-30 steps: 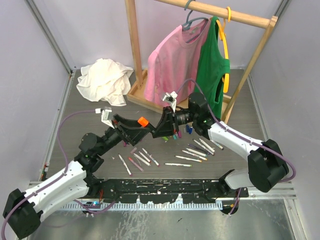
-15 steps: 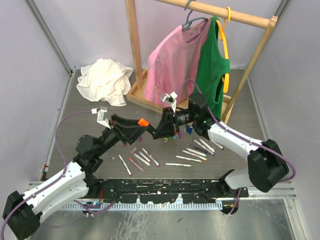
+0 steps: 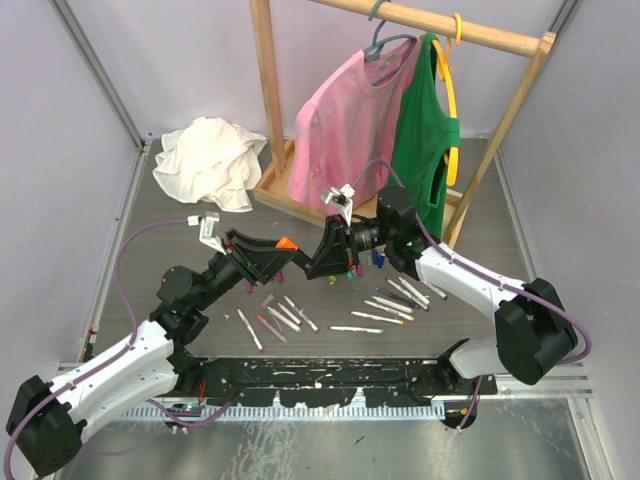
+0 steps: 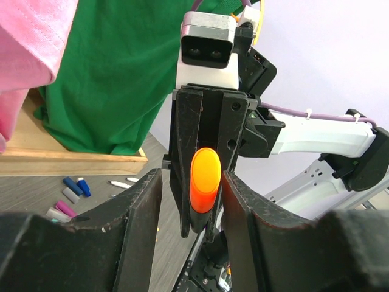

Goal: Open the pen caps
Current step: Open the pen cap from the pen.

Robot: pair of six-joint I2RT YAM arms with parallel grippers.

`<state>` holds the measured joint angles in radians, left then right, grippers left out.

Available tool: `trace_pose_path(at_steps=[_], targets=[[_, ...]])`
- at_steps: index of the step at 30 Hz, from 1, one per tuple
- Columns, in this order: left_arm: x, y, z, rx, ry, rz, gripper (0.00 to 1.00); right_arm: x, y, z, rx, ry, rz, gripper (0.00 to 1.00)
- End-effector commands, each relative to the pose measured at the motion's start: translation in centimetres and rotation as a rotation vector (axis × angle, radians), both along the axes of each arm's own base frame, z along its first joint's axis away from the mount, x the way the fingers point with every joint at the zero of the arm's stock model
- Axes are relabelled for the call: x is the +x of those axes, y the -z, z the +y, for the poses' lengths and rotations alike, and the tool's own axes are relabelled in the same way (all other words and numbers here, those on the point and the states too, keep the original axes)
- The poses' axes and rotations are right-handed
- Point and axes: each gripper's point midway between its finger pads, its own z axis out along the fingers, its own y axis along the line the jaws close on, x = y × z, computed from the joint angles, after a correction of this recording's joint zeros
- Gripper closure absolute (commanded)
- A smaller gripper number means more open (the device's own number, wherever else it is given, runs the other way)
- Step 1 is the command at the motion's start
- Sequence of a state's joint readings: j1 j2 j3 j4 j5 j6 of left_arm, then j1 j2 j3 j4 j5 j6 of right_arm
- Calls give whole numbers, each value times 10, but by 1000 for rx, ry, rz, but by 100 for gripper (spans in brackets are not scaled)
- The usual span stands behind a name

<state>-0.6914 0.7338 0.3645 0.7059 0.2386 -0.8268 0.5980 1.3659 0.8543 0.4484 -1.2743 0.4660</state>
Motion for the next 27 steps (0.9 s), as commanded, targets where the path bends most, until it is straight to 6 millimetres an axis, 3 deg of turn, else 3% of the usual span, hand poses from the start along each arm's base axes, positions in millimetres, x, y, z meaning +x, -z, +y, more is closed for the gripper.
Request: trace_pose_path(at_steps=[1,11,14,20,24,25,27], targets=[[-4,-41,8,-80,-18,-93,54,0,-7,1,29,-9,-48,99],[-4,-44,10,-87,-22,-98,55,1,-5,1,27,-6,-48,99],[-5,-45,8,-88,-14,-97,60,1,-5,1,26,-6,-50,99],[-7,-47,8,-87,-8,-103,76,2,-4,1,24,-5,-55,99],[-7,-45,5,-71,5,-103,98,3,-3,1,20,3,-71,98],[-7,-45,4,-67,10,-102,100,2,-3,1,20,4,-75,95],[-8,-43,2,-59,21,-100,100,2,-4,1,21,7,-80,81]])
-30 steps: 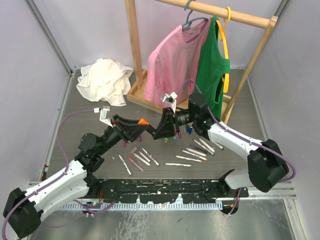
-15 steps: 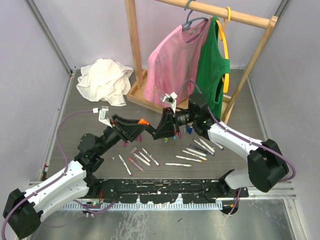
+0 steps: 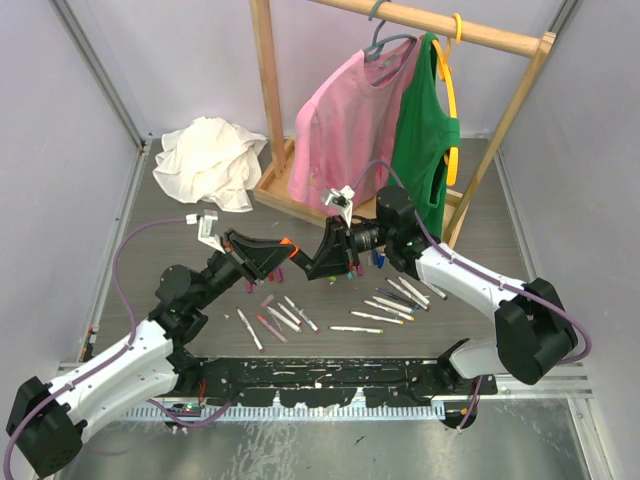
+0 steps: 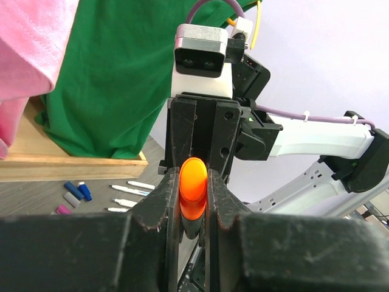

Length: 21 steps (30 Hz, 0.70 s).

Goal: Open the pen caps
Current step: Open the pen cap from the pen.

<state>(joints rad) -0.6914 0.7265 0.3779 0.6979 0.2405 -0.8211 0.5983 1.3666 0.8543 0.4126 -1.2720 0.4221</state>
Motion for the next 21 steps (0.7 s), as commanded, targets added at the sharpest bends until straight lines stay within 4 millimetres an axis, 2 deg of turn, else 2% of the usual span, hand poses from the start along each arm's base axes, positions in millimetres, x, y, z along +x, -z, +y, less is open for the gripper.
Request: trace_pose_path(at_steps=[1,4,10,17,21], targets=[[-7,-34,0,-52,26,-81,100,2,-8,1,29,8,-69,75],[-7,-29,-2,-48,43,-76,100,2,-9,1,30,7,-67,62],[-8,-23,-8,-48,77,-67,100,0,-14,1,42,10,-55,58],[-7,-21,-14,-38,101,-69,100,1,-13,1,39,15,-49,59],[-5,-23,-14,-29,90,-82,100,0,-13,1,40,12,-49,71]])
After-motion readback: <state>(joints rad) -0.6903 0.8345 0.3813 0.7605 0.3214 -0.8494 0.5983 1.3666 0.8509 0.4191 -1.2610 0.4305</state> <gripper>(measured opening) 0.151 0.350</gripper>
